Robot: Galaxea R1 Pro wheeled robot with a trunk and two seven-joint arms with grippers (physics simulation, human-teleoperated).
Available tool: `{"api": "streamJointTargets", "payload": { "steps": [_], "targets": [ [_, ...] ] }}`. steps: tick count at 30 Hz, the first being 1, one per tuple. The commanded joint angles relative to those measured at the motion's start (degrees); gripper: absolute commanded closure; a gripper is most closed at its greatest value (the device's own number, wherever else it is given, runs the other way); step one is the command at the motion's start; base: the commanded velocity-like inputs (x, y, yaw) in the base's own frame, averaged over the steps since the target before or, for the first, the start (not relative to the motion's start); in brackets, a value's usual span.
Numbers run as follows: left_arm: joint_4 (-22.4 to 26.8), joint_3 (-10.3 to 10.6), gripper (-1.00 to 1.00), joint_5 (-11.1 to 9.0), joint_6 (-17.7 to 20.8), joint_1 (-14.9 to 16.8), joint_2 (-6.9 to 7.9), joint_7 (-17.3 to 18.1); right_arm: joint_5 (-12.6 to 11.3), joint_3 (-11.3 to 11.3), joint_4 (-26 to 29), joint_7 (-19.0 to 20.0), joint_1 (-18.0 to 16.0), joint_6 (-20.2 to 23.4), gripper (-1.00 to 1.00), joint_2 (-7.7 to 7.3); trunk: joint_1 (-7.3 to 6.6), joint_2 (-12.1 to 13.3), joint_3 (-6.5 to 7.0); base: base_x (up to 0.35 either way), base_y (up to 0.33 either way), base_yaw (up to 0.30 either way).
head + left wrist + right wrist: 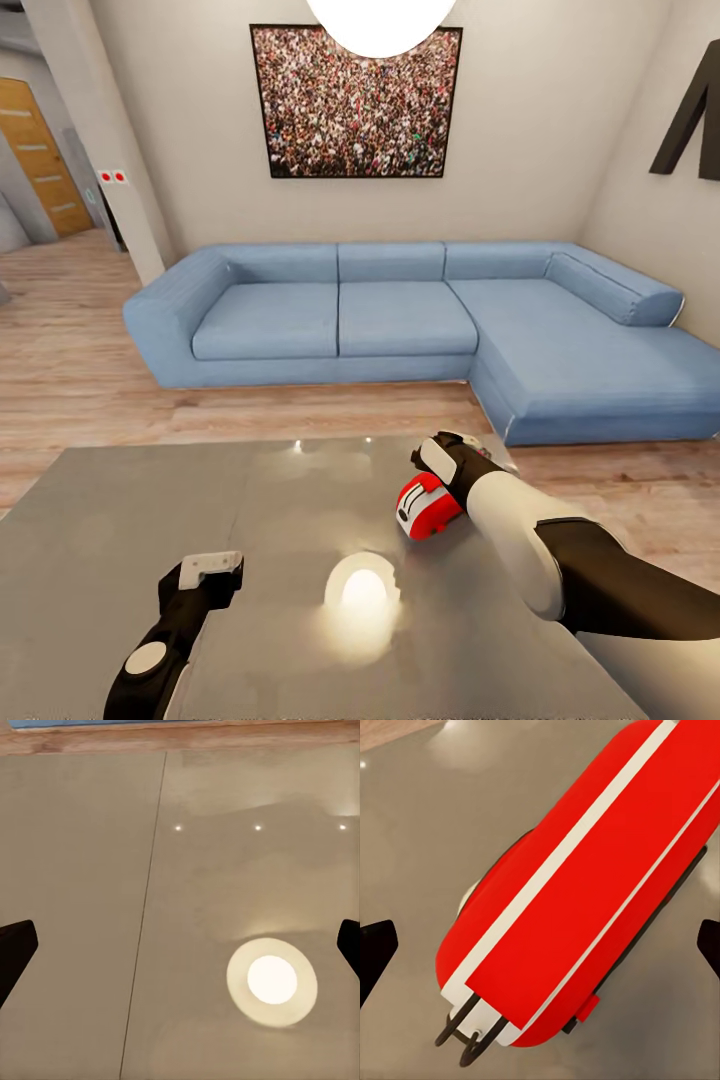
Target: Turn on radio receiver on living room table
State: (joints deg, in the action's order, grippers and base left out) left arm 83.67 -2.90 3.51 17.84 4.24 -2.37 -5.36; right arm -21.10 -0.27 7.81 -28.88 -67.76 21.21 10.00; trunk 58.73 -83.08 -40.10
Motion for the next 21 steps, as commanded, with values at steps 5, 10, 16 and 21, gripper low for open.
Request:
{"api": "streamJointTargets", "payload": {
  "steps": [5, 10, 16, 21],
  "targets": [
    [0.0, 0.0, -1.0, 0.0, 0.0, -0.01, 0.0, 0.0, 0.0, 0.0, -0.02, 0.03, 0.0, 0.03, -1.0, 0.0, 0.0, 0.0, -0.47, 0.0, 0.0, 0.0],
    [0.0, 0.0, -1.0, 0.0, 0.0, -0.02, 0.0, 0.0, 0.0, 0.02, -0.02, 0.05, 0.0, 0.05, -1.0, 0.0, 0.0, 0.0, -0.93, 0.0, 0.0, 0.0],
    [0.0, 0.0, -1.0, 0.0, 0.0, -0.02, 0.0, -0.01, 0.0, 0.02, 0.01, 0.05, 0.0, 0.06, -1.0, 0.0, 0.0, 0.0, -1.48, 0.0, 0.0, 0.0],
    [0.0, 0.0, -1.0, 0.0, 0.0, -0.02, 0.0, -0.07, 0.0, 0.0, 0.0, 0.05, 0.0, 0.05, -1.0, 0.0, 0.0, 0.0, -1.95, 0.0, 0.0, 0.0]
  ]
}}
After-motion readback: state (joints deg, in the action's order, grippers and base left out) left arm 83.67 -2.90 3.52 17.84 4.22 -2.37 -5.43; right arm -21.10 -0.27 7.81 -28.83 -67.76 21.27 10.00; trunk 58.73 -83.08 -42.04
